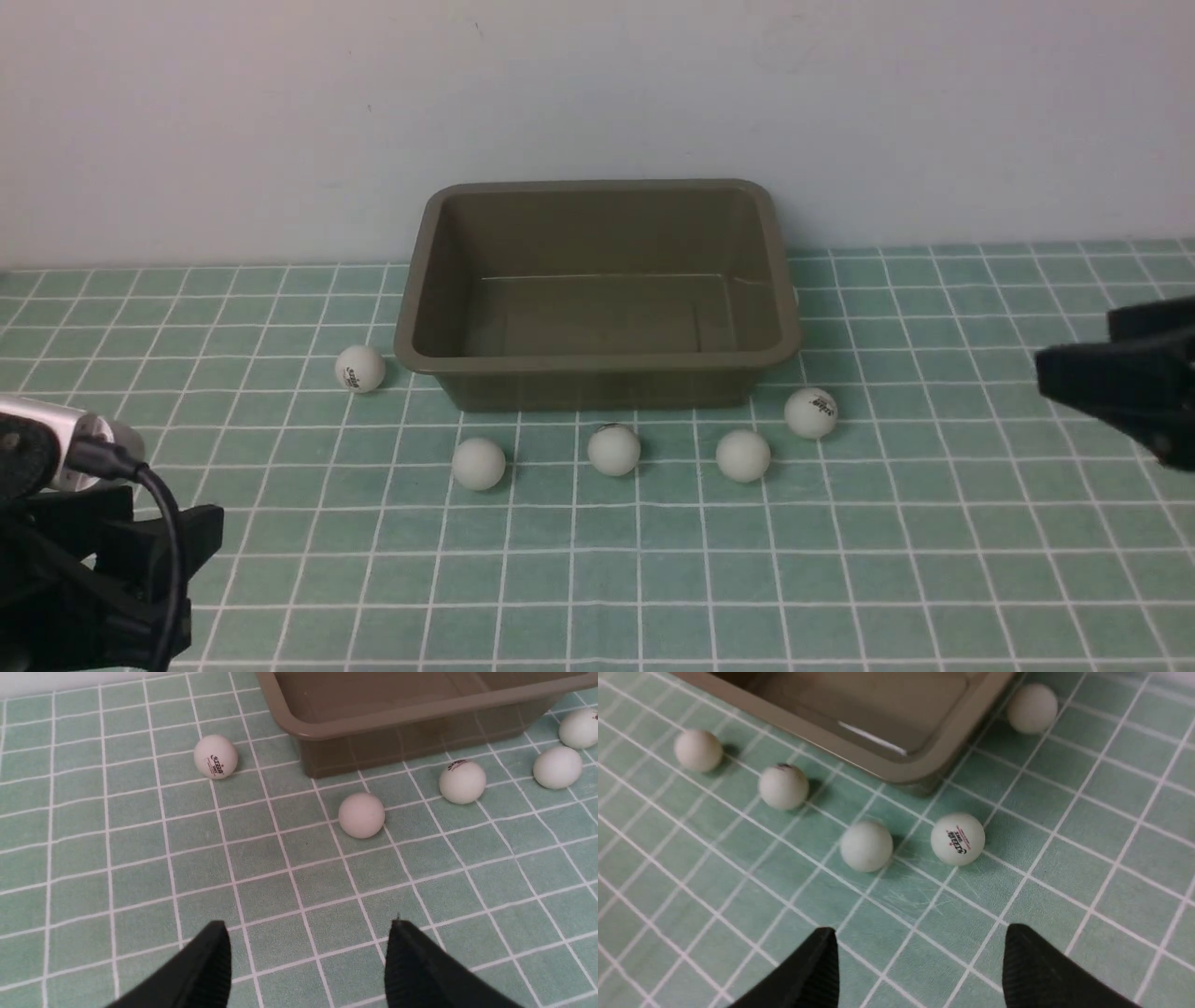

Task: Put the table tennis balls in the box on the green coffee tablecloth.
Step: 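Reach for and grasp a ping pong ball on the table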

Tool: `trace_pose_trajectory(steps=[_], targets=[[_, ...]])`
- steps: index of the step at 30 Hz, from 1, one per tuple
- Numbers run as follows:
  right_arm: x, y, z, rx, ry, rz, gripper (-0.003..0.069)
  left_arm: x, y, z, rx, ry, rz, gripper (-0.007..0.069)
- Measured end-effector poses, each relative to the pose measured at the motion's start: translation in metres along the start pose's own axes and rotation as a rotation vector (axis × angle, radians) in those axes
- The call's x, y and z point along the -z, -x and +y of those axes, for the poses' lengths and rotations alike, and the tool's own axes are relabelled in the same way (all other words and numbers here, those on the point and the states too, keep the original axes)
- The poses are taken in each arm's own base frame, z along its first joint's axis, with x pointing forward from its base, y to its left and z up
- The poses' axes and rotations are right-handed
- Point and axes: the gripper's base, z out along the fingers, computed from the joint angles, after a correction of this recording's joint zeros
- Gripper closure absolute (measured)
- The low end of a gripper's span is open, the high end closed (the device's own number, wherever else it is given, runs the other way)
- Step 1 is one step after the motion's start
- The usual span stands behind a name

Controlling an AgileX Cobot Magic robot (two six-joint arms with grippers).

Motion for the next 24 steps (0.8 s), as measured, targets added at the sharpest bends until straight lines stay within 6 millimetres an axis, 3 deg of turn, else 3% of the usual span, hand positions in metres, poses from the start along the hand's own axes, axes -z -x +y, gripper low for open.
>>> trace_pose_trajectory(steps=[2, 4, 9, 14, 24], targets=[[-0.027, 0.007, -0.014, -0.003, 0.029, 0.055, 0.0230, 0.000, 0.000, 0.000, -0.019, -0.001, 0.001, 0.0218], [-0.069, 0.013, -0.029, 0.007, 0.073, 0.133, 0.0230, 0.000, 0.000, 0.000, -0.044, -0.001, 0.000, 0.0218], [-0.132, 0.027, -0.040, 0.041, 0.124, 0.239, 0.0228, 0.000, 0.000, 0.000, -0.067, -0.001, 0.000, 0.0218], [-0.129, 0.049, -0.046, 0.047, 0.104, 0.116, 0.0228, 0.000, 0.000, 0.000, -0.068, -0.001, 0.000, 0.0218], [-0.121, 0.048, -0.046, 0.089, 0.113, 0.147, 0.0228, 0.000, 0.000, 0.000, -0.068, -0.001, 0.000, 0.0218]])
